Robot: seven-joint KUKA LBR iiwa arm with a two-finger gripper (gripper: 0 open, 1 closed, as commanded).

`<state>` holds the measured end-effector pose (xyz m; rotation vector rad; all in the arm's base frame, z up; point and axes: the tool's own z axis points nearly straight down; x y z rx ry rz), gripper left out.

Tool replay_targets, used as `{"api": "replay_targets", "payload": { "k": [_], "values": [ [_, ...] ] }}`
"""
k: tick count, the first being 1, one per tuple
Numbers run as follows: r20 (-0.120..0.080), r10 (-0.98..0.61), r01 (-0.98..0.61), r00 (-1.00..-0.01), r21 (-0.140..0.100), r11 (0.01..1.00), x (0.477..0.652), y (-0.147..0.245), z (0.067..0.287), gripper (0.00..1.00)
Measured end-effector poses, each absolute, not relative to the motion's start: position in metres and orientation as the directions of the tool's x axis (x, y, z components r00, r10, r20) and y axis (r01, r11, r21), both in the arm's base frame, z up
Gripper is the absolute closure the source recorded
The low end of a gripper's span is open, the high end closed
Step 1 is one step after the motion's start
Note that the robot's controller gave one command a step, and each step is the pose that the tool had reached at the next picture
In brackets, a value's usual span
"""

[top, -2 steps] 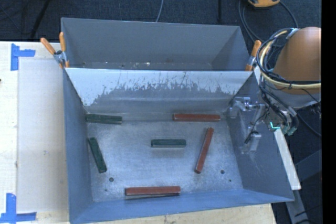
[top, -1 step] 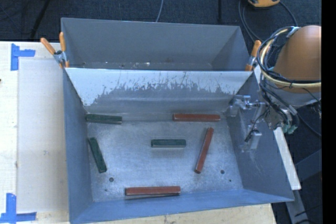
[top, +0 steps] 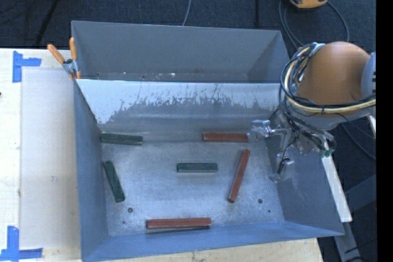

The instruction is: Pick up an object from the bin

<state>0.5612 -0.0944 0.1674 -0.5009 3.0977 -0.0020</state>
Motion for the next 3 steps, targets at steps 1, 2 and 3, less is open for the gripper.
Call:
{"api": "replay_targets", "payload": {
  "k": [1, 2, 3],
  "values": [
    [0.002, -0.421, -0.421, -0.907, 0.003, 0.907, 0.563, -0.093, 0.137, 0.00],
    [-0.001, -0.604, -0.604, -0.797, 0.000, 0.797, 0.571, -0.084, 0.127, 0.00],
    [0.000, -0.671, -0.671, -0.741, 0.000, 0.741, 0.569, -0.082, 0.085, 0.00]
  ]
}}
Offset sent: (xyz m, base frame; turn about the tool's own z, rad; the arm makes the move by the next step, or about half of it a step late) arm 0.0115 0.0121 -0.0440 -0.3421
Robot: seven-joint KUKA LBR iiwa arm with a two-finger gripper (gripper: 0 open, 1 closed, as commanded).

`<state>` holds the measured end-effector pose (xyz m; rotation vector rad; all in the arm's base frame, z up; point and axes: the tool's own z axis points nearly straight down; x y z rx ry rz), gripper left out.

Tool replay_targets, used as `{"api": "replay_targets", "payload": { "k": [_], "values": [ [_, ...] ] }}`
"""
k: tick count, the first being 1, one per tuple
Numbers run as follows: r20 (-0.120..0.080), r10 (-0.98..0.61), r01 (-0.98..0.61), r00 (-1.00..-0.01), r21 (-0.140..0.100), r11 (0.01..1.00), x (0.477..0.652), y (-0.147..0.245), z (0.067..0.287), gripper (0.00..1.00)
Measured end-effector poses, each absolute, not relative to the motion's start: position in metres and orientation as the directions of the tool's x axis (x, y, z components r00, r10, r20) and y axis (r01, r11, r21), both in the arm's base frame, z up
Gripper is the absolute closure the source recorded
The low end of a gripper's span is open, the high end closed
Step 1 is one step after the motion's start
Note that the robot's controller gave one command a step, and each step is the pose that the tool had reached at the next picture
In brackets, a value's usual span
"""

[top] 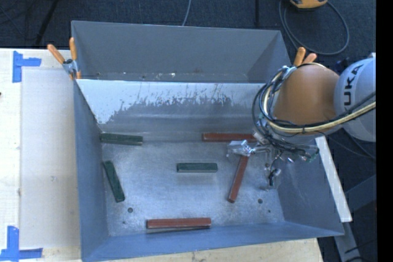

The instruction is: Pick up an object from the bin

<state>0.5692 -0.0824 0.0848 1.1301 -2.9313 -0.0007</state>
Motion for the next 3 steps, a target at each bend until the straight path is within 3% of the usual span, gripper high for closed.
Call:
{"api": "replay_targets", "payload": {
  "k": [1, 3],
  "values": [
    [-0.002, -0.781, -0.781, -0.625, 0.000, 0.625, 0.5880, -0.0837, 0.0698, 1.00],
    [0.000, -0.781, -0.781, -0.625, 0.003, 0.625, 0.5869, -0.0833, 0.0735, 1.00]
  ]
}}
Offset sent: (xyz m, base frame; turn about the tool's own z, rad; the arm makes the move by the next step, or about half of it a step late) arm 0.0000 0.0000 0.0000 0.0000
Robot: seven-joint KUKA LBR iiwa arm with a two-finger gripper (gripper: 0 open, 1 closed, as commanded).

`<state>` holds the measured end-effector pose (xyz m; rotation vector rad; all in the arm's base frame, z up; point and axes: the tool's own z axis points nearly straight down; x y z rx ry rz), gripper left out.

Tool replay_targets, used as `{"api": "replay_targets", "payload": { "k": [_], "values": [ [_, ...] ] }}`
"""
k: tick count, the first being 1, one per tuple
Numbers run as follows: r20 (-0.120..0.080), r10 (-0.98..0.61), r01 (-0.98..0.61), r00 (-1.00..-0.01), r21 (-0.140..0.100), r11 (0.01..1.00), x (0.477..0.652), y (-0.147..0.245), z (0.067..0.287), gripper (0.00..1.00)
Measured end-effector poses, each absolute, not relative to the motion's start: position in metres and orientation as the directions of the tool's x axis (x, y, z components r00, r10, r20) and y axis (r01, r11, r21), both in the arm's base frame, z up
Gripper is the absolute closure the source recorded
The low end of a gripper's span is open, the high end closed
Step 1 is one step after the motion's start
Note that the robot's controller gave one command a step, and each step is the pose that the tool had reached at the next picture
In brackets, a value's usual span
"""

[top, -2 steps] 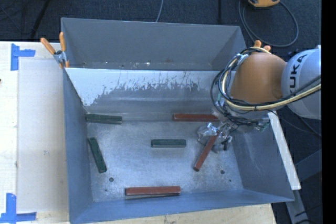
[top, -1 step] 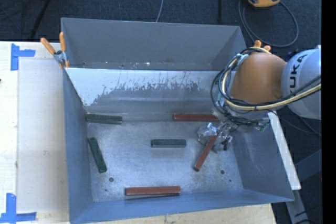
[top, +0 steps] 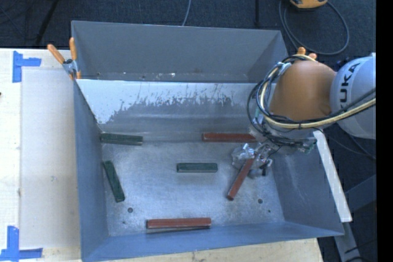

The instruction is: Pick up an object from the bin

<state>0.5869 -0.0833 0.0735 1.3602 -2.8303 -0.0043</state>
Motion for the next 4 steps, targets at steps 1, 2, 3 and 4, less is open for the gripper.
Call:
{"api": "replay_targets", "payload": {
  "k": [1, 2, 3, 4],
  "values": [
    [0.000, -0.781, -0.781, -0.625, 0.002, 0.625, 0.587, -0.083, 0.082, 1.00],
    [0.000, -0.781, -0.781, -0.625, 0.002, 0.625, 0.587, -0.083, 0.090, 1.00],
    [-0.001, -0.781, -0.781, -0.625, 0.001, 0.625, 0.587, -0.082, 0.099, 1.00],
    [-0.001, -0.780, -0.780, -0.625, 0.000, 0.625, 0.588, -0.082, 0.106, 1.00]
  ]
}}
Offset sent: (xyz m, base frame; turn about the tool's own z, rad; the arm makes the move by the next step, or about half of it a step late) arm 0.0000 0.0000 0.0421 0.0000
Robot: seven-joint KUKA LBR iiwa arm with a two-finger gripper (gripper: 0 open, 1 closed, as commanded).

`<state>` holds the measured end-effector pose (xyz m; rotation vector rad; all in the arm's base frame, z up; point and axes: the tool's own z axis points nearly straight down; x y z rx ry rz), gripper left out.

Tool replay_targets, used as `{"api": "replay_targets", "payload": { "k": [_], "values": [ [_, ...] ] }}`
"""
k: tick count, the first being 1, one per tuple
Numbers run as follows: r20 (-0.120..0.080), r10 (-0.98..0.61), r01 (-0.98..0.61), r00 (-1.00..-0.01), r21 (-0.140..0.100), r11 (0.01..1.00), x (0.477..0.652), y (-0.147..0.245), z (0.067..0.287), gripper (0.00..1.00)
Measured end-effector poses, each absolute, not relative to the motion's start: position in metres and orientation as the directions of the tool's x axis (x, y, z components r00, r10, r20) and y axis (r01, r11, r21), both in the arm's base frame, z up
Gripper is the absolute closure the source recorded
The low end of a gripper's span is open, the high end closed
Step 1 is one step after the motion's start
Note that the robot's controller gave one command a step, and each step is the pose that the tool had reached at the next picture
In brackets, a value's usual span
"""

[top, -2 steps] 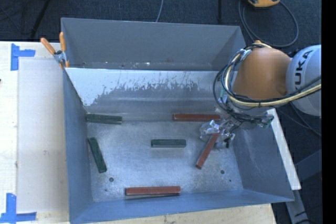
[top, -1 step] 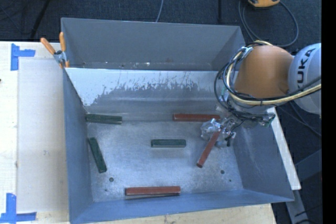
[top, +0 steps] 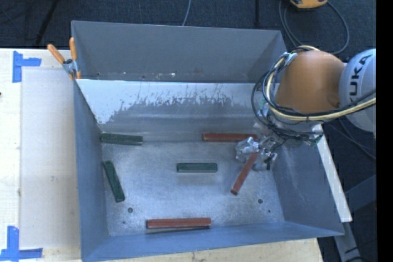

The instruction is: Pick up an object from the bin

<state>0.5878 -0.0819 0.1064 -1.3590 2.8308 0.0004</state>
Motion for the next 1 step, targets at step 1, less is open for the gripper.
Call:
{"api": "replay_targets", "payload": {
  "k": [1],
  "values": [
    [-0.002, -0.780, -0.780, -0.626, -0.001, 0.626, 0.5880, -0.0819, 0.1105, 1.00]
  ]
}}
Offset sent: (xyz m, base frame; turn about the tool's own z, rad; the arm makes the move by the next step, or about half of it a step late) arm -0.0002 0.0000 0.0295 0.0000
